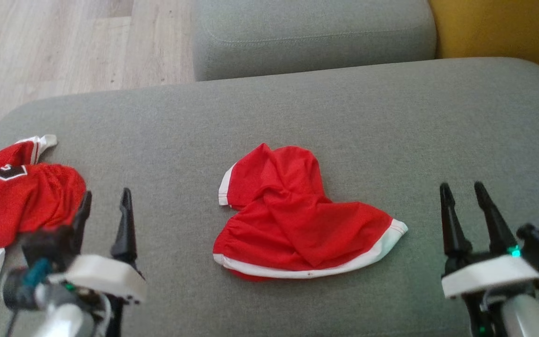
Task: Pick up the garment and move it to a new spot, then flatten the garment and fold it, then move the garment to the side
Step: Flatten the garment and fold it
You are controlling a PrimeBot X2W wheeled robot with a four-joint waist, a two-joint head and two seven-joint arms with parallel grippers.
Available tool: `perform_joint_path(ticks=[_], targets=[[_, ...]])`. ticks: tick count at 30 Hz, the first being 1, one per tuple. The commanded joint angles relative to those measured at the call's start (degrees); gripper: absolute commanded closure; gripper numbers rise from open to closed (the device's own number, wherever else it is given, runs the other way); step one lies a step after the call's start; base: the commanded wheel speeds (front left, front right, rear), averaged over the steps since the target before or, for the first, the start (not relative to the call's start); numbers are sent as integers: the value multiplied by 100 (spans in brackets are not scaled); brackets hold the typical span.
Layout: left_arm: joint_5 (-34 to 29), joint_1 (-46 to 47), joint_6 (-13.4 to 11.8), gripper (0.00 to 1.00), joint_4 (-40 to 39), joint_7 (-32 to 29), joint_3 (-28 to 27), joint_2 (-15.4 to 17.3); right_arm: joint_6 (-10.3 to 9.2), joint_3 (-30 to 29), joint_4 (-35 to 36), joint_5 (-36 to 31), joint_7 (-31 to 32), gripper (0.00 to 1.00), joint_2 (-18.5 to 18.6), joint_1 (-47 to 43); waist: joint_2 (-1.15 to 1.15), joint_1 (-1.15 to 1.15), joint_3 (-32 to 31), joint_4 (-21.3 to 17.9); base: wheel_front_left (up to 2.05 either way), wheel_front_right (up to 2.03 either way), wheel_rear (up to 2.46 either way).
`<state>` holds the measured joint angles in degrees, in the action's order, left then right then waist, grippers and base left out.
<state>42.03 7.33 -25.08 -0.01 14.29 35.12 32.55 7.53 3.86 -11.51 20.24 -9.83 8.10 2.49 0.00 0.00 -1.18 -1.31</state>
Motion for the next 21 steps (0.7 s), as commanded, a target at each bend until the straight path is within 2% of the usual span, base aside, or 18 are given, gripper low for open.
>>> perform_joint_path(ticks=[1, 4, 7, 8, 16, 19, 21], targets=[[-325, -8, -79, 0, -279, 69, -527, -127, -4, 150, 225, 11, -145, 0, 170, -10, 0, 0, -14, 19, 0, 0, 0], [-851, -500, -52, 0, -361, 69, -976, -579, -4, 187, 220, -75, -258, 0, 221, -183, 0, 0, -28, 36, 0, 0, 0], [-1213, -810, 170, 0, -316, 70, -1281, -888, -4, 273, 186, -122, -307, 0, 278, -255, 0, 0, -31, 28, 0, 0, 0], [-1382, -927, 331, 0, -253, 70, -1455, -1044, -4, 307, 161, -121, -327, 0, 305, -255, 0, 0, -38, 21, 0, 0, 0], [-1837, -1072, 852, 0, -24, 70, -1971, -1436, -4, 323, 30, -76, -257, 0, 372, -206, 0, 0, -58, 0, 0, 0, 0], [-1934, -1072, 1079, 0, 45, 71, -2015, -1502, -4, 343, -25, -18, -137, 0, 392, -167, 0, 0, -48, -4, 0, 0, 0], [-1778, -1114, 1319, 0, 209, -11, -1927, -1527, -4, 346, -78, 34, 5, 0, 417, -96, 0, 0, -20, -19, 0, 0, 0]])
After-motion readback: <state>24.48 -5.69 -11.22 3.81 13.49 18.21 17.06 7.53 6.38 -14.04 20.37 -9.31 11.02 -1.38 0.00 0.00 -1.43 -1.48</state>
